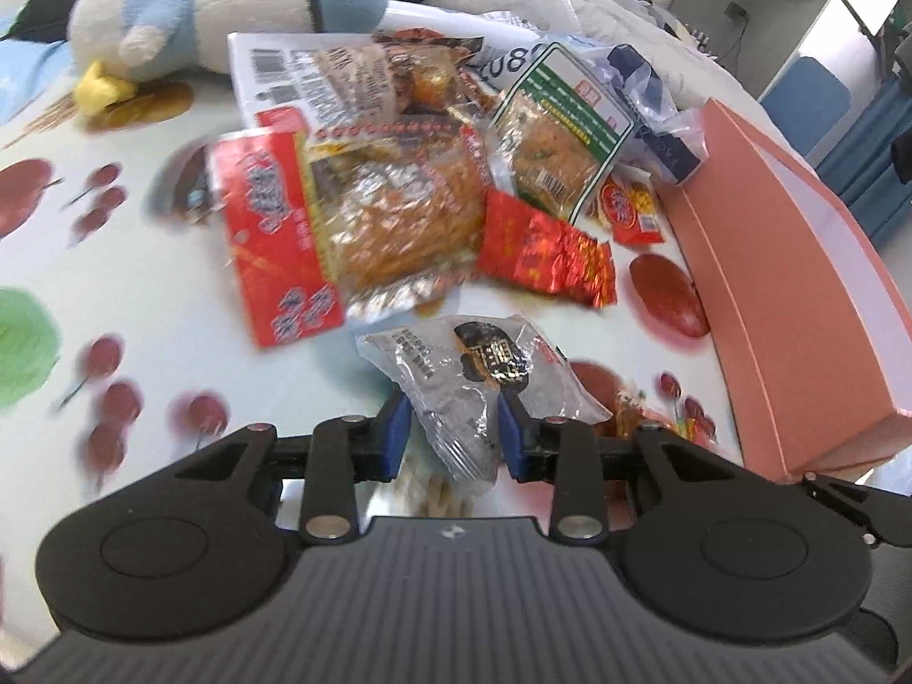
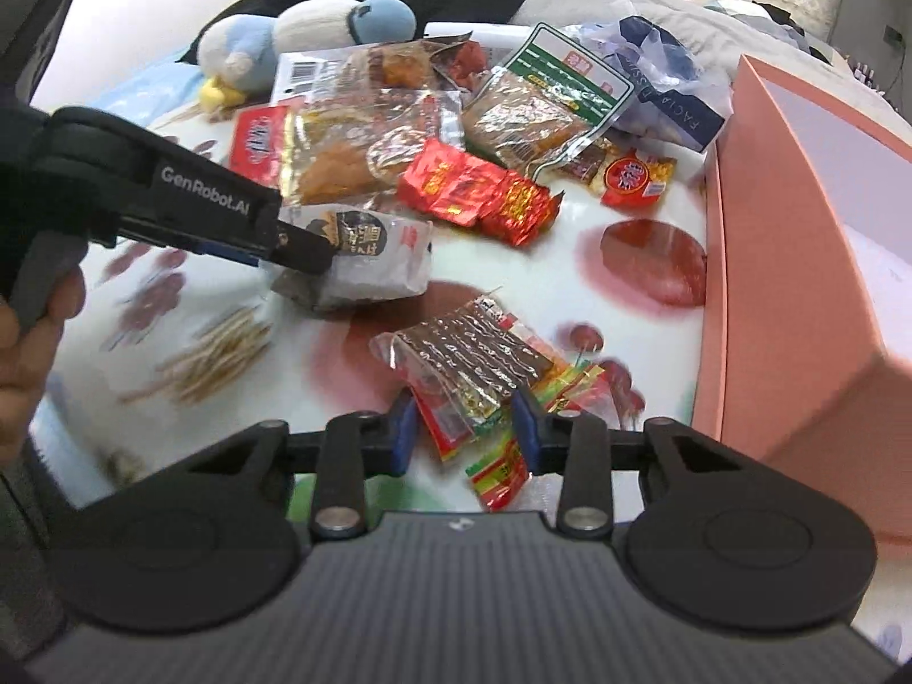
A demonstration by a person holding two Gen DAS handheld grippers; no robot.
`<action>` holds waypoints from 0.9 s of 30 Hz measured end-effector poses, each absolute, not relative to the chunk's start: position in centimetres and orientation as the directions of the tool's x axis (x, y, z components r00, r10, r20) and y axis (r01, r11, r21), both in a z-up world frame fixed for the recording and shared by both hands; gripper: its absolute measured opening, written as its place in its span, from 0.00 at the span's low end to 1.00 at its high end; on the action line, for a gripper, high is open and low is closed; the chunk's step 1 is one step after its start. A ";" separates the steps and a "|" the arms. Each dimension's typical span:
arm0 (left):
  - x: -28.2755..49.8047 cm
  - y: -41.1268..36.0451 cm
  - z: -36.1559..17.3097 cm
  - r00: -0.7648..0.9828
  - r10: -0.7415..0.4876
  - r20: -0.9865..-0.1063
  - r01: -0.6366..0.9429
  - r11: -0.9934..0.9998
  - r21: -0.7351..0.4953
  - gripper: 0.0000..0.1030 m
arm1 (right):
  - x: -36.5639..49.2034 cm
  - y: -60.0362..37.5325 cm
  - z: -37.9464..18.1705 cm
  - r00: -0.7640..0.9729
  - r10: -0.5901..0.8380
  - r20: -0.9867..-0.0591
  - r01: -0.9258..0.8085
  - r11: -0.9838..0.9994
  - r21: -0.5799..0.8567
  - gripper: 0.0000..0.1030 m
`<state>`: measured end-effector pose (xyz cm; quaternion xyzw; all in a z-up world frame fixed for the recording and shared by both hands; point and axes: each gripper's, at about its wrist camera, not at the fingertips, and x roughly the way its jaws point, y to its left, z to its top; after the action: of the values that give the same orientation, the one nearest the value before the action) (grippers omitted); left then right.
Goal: Organize snacks
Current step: 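Grasp the clear black-label snack pack with the left tool while the right tool approaches the snacks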
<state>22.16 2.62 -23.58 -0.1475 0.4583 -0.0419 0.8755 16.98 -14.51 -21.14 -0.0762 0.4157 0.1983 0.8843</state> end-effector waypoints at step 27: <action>16.1 4.5 -21.4 0.587 -0.148 -0.796 -0.058 0.973 -0.223 0.70 | 12.2 -16.2 -19.8 0.560 0.371 -0.741 -0.379 0.910 0.169 0.80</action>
<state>16.06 4.51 -21.37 -0.1131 0.4538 -0.0254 0.8835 12.20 -16.17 -19.81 -0.0048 0.4184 0.2124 0.8831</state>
